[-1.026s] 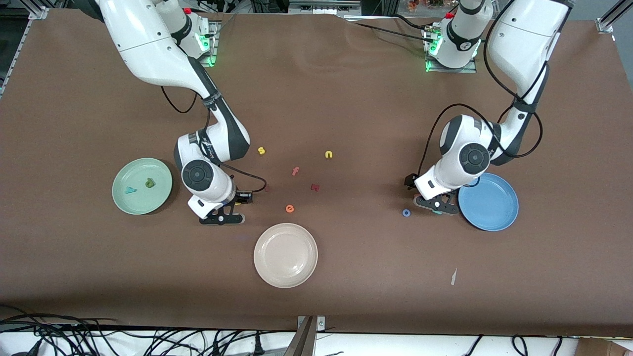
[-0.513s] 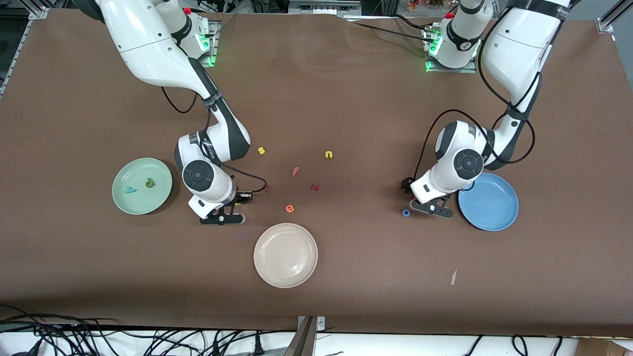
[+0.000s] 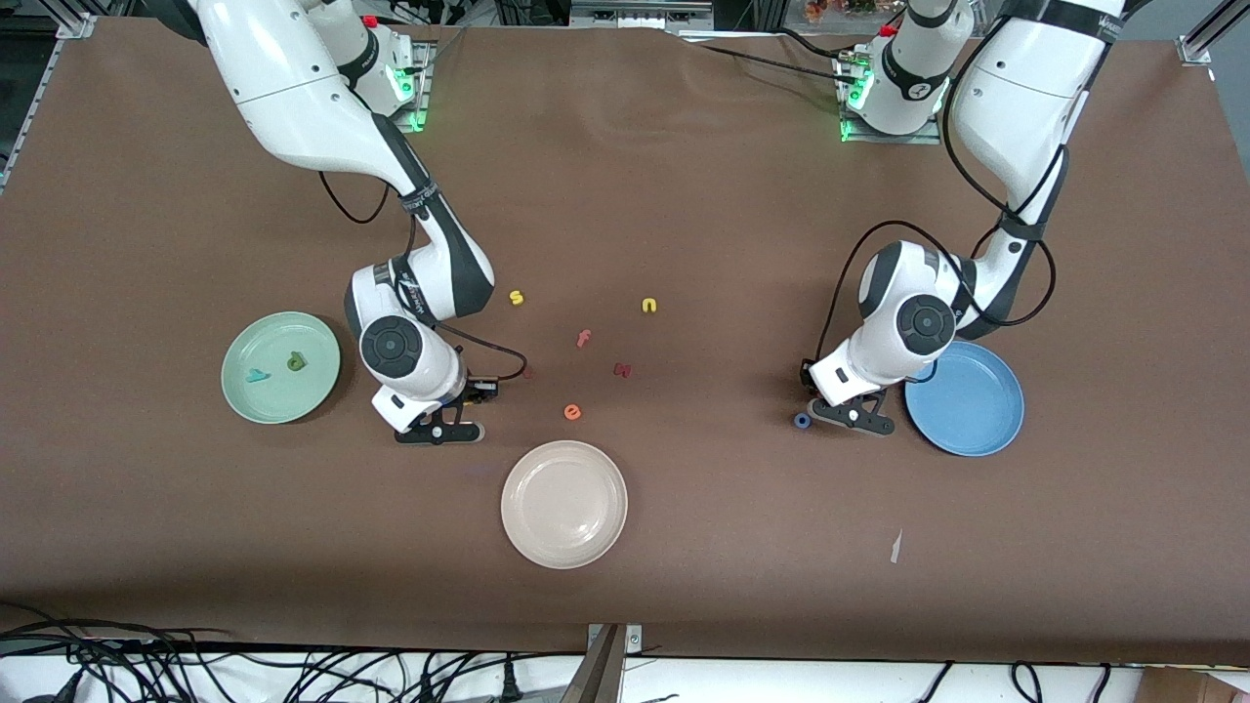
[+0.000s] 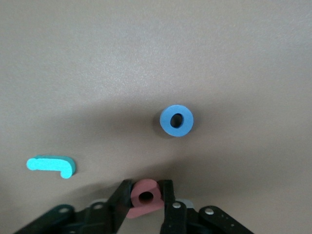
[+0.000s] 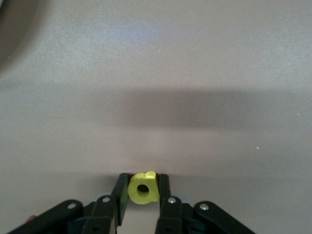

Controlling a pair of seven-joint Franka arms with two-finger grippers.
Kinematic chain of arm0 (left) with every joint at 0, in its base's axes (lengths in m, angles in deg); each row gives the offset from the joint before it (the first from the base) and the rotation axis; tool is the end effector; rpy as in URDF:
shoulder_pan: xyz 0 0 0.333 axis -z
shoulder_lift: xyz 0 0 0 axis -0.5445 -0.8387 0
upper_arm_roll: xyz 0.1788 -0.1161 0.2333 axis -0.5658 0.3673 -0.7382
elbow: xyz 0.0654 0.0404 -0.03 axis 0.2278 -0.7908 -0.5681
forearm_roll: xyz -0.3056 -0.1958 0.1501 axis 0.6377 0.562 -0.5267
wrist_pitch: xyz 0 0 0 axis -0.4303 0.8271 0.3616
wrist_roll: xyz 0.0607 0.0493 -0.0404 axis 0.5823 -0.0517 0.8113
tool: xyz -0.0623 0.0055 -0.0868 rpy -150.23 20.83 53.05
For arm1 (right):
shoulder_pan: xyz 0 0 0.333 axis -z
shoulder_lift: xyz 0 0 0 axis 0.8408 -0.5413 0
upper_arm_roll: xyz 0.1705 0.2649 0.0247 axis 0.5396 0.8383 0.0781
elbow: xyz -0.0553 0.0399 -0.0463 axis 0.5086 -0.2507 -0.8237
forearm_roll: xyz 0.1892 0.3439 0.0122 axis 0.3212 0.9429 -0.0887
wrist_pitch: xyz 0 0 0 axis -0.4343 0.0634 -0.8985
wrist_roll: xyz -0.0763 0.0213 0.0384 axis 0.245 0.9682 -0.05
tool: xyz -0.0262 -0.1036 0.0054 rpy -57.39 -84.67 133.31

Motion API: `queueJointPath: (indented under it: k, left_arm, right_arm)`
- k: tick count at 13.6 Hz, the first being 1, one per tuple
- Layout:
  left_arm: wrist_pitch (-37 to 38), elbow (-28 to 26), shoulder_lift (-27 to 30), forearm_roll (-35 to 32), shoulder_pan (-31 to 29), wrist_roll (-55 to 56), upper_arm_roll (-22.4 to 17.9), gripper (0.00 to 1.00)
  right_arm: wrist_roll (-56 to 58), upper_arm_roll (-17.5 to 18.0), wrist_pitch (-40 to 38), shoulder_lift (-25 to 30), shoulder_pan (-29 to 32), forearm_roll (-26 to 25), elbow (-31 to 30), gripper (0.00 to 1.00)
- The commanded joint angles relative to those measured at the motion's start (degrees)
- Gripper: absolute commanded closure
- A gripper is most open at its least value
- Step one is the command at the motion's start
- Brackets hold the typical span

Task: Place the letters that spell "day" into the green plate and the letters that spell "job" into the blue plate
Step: 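Carry the a to the green plate while the left gripper drops pink letter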

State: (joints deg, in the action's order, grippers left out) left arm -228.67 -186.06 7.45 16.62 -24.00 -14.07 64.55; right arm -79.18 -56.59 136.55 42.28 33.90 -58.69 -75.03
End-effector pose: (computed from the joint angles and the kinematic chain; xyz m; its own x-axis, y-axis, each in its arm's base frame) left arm 0.6012 -0.1716 0.1737 0.9667 -0.2555 -0.0146 -0.2539 -0.9647 0.0701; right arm 0.6339 0.2638 0.1801 0.9972 0.0405 -0.0622 0.0417 -0.9989 0.0190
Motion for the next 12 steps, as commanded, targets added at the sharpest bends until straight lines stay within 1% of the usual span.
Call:
queueJointPath:
  k: [1,3,5,7,8,10,12]
  left_arm:
    - [0.4,0.3,-0.2,0.4,0.4,-1.5,-1.2,0.81]
    - [3.7,0.1,2.7,0.4,-0.1,-1.5,-1.3,0.81]
    - [8.4,-0.1,7.5,0.3,-2.6,-1.8,-1.3,0.80]
    - [13.0,-0.1,11.0,0.3,-5.4,-2.0,-1.3,0.70]
    - [14.2,-0.2,12.0,0.3,-6.9,-3.9,-1.4,0.69]
    - [14.9,-0.2,12.1,0.3,-10.8,-12.1,-1.5,0.70]
    - [14.3,-0.2,11.1,0.4,-13.0,-17.5,-2.5,0.70]
  right_arm:
    - [0.8,0.2,-2.1,-0.3,0.4,0.8,2.0,0.87]
    - [0.9,0.2,-3.3,-0.2,0.5,0.8,2.5,0.87]
    - [1.3,0.1,-5.8,-0.1,0.7,0.8,3.9,0.87]
    - [3.0,-0.1,-8.1,0.8,1.0,0.8,4.1,0.87]
    - [4.3,-0.3,-8.9,1.2,1.3,0.8,4.1,0.87]
    - [7.8,-0.6,-11.6,2.6,2.1,0.7,3.9,0.87]
    - [12.7,-2.4,-14.4,4.6,2.6,0.7,2.3,0.87]
